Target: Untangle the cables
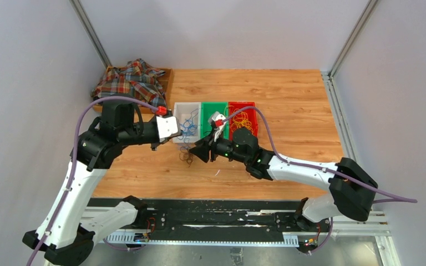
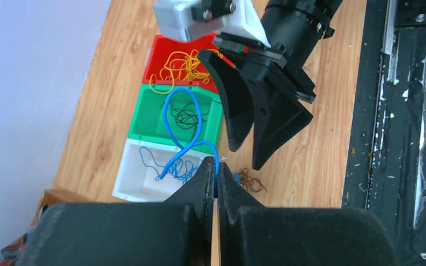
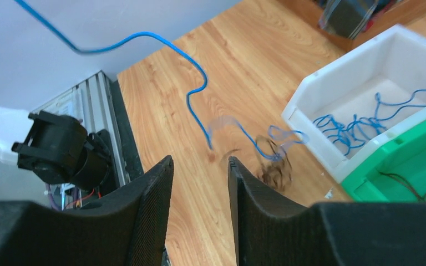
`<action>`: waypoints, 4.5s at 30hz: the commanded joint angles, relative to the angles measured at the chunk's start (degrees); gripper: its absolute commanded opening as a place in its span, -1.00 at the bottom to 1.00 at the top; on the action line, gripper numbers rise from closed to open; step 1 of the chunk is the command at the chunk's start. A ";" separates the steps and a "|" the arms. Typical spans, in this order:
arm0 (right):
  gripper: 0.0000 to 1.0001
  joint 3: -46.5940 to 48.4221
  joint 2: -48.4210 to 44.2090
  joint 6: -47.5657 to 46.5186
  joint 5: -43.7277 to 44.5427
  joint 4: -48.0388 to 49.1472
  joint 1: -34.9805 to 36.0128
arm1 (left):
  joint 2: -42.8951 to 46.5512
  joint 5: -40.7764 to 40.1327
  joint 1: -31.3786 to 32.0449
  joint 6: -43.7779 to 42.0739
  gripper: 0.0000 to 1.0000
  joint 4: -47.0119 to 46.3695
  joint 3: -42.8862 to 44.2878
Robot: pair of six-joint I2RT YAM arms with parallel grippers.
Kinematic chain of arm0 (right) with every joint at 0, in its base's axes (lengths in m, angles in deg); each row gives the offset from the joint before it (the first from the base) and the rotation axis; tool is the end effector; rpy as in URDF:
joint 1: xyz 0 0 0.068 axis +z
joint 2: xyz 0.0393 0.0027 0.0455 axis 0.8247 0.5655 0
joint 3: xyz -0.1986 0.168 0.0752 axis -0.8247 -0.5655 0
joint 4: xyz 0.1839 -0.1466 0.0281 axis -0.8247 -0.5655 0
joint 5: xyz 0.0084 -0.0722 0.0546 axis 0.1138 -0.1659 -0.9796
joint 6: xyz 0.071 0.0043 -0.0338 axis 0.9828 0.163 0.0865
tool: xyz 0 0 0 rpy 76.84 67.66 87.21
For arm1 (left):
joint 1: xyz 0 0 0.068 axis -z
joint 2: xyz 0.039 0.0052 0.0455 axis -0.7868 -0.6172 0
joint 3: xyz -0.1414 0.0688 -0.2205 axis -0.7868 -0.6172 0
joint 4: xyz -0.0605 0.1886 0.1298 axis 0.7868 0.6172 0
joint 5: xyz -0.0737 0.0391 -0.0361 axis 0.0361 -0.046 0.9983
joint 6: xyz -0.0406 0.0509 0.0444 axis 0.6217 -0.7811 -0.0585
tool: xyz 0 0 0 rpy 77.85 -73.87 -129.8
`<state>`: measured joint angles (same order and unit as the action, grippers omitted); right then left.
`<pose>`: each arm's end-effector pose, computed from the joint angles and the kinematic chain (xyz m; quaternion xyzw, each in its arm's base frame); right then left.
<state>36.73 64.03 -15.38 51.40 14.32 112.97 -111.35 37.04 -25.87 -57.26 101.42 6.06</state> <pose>0.1649 0.2865 0.2905 -0.3208 0.6394 0.4844 0.5036 0.1174 -0.1030 0.4064 0.5892 0.5930 -0.2118 0.5062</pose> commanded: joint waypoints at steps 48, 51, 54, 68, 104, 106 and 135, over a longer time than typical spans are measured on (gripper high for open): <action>0.35 -16.69 -28.15 2.48 24.85 -9.83 -0.58 | -21.85 -38.26 2.10 -3.57 -0.99 -29.51 -6.18; 0.34 -17.43 -28.85 2.99 26.18 -10.14 -0.63 | -23.88 -38.49 2.14 -3.90 -0.99 -32.86 -8.15; 0.32 -17.78 -29.75 2.96 26.93 -10.72 -0.72 | -26.72 -38.71 2.10 -2.88 -0.99 -33.79 -8.59; 0.25 -15.70 -33.16 1.42 30.35 -19.10 -2.05 | -36.84 -33.56 2.13 6.57 -0.92 -32.12 -9.65; -0.11 16.43 20.59 -7.03 6.61 -26.85 -0.81 | -11.31 -14.05 -10.02 11.35 0.96 -6.78 -7.27; -0.20 16.31 21.34 -7.91 6.77 -27.47 -0.81 | -11.01 -13.16 -10.16 11.50 0.96 -6.38 -6.78; -0.99 3.79 -2.32 -1.58 -4.20 -11.73 -0.89 | -3.70 6.65 -9.86 1.91 0.68 0.24 -10.68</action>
<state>41.74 64.90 -19.93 52.75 -1.46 111.53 -117.95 35.65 -35.68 -49.94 100.85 -4.45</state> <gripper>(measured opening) 0.009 0.855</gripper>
